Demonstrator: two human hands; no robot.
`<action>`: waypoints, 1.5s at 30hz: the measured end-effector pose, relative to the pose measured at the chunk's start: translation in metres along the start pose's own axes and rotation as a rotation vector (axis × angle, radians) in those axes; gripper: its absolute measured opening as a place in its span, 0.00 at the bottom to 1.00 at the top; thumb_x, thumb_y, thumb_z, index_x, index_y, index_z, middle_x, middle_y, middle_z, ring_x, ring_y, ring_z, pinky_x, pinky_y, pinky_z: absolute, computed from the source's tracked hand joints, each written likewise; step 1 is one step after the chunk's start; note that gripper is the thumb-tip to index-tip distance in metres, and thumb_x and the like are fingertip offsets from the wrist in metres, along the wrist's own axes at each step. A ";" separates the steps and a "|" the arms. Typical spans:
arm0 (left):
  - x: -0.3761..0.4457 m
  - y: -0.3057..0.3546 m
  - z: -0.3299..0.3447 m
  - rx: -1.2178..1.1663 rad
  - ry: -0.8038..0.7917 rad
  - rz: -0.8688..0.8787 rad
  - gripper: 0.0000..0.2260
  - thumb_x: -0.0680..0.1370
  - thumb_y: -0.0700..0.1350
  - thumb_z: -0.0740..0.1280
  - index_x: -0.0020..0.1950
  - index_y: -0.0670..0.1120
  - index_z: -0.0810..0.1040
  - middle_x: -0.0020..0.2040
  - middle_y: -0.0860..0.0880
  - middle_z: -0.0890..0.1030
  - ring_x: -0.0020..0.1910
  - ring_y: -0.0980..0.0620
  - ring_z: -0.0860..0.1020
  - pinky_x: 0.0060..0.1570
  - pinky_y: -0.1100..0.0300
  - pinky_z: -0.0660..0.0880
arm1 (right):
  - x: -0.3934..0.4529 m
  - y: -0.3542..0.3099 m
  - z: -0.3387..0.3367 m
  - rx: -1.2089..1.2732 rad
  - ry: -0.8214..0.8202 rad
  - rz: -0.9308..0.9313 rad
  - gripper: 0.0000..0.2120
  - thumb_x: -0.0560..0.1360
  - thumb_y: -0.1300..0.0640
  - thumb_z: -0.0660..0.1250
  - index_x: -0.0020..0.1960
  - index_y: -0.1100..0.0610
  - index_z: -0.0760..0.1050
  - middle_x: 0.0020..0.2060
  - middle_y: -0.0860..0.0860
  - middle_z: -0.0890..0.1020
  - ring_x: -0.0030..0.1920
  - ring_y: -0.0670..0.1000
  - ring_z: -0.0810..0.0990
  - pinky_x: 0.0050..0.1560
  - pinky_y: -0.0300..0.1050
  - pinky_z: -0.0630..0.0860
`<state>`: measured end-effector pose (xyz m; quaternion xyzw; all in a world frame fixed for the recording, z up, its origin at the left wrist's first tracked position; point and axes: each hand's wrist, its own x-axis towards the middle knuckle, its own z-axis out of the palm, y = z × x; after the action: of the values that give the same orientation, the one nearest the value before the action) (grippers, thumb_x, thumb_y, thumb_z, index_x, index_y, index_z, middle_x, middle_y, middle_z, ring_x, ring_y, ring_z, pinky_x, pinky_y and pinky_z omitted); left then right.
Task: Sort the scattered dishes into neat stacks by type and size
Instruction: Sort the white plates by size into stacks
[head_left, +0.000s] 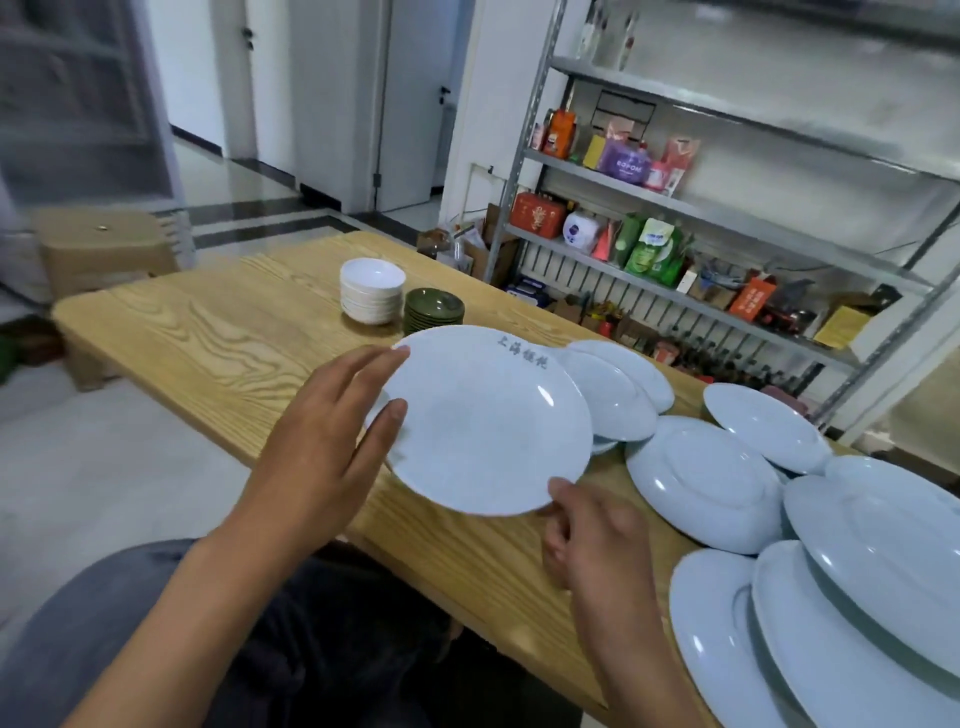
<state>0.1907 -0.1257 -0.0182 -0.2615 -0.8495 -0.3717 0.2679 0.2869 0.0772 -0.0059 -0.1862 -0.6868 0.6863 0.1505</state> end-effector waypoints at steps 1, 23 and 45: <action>0.000 -0.005 -0.003 0.019 0.022 -0.026 0.21 0.80 0.54 0.55 0.73 0.52 0.66 0.69 0.52 0.68 0.68 0.55 0.66 0.64 0.60 0.62 | 0.011 0.000 0.013 0.017 -0.045 0.006 0.20 0.78 0.60 0.63 0.28 0.59 0.62 0.21 0.53 0.62 0.22 0.48 0.58 0.25 0.41 0.54; -0.018 -0.079 0.037 0.654 -0.355 -0.120 0.36 0.56 0.37 0.77 0.63 0.50 0.77 0.60 0.45 0.79 0.60 0.42 0.77 0.54 0.34 0.73 | 0.108 0.035 0.130 -0.134 -0.304 0.271 0.13 0.77 0.60 0.62 0.34 0.60 0.73 0.21 0.50 0.69 0.17 0.46 0.62 0.20 0.35 0.58; 0.050 -0.023 0.134 0.043 -0.146 0.039 0.19 0.79 0.44 0.60 0.70 0.47 0.69 0.69 0.45 0.70 0.66 0.45 0.69 0.63 0.46 0.69 | 0.193 0.033 -0.018 -1.123 0.097 -0.176 0.39 0.68 0.49 0.69 0.76 0.48 0.58 0.77 0.49 0.55 0.78 0.52 0.45 0.75 0.57 0.38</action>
<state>0.1052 -0.0236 -0.0751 -0.2987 -0.8693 -0.3281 0.2179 0.1262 0.1820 -0.0475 -0.2110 -0.9515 0.1914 0.1163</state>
